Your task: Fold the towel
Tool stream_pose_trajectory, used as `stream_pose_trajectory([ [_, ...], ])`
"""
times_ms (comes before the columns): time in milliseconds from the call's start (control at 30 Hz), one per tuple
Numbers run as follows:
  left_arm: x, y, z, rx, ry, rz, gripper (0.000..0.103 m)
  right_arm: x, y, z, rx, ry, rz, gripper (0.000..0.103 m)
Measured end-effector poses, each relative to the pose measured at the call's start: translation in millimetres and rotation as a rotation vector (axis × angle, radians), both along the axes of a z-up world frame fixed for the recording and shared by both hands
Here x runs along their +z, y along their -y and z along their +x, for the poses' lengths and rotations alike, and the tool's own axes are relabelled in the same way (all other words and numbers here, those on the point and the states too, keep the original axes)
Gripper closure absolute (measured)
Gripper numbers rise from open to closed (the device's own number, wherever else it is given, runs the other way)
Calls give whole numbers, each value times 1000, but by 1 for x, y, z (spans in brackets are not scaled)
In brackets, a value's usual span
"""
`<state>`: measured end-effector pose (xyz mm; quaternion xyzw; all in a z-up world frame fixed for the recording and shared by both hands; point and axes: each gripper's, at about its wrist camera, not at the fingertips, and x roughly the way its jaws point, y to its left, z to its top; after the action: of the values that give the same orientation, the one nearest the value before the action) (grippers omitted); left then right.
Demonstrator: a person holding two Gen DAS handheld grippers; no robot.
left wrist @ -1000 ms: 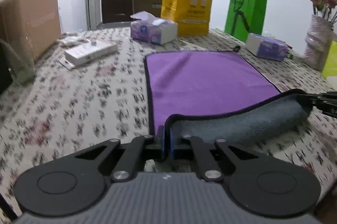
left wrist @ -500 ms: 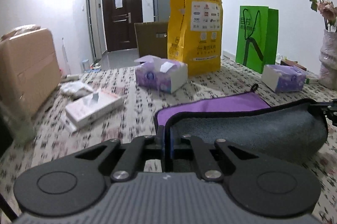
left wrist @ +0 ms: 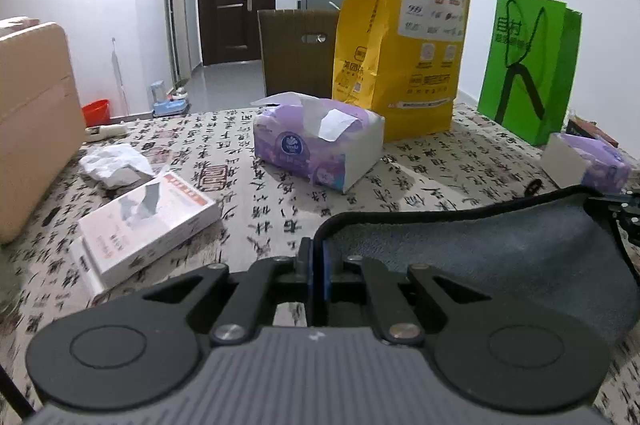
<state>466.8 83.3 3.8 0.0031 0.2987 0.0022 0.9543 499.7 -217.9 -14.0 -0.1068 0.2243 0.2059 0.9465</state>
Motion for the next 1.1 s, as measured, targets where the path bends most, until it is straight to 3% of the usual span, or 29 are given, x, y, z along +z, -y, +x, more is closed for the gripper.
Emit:
stream_pose_trajectory([
  [300,-24,-8,56,-24,-54,13,97,-23,-8,57,-12,-56,-31,99],
  [433,-45,-17,65,-15,-91,0,94,-37,-7,70,-46,-87,-50,93],
  [533,-48,-20,63,6,-68,9,76,-40,0,74,-48,-102,-7,83],
  [567,-48,-22,62,16,-63,7,60,-40,2,73,-54,-100,3,77],
  [600,-48,-24,62,18,-58,-7,44,-39,4,74,-64,-102,15,64],
  [633,-48,-26,63,13,-62,-20,36,-39,7,75,-74,-105,27,52],
  [733,-51,-24,65,22,-73,-3,27,-39,10,77,-89,-107,43,48],
  [767,-50,-23,65,29,-74,3,19,-39,10,76,-86,-105,43,46],
  [900,-43,-21,62,37,-63,3,3,-37,5,73,-75,-93,26,26],
  [1100,-22,-17,44,44,-42,4,0,-17,7,62,-80,-82,30,15],
])
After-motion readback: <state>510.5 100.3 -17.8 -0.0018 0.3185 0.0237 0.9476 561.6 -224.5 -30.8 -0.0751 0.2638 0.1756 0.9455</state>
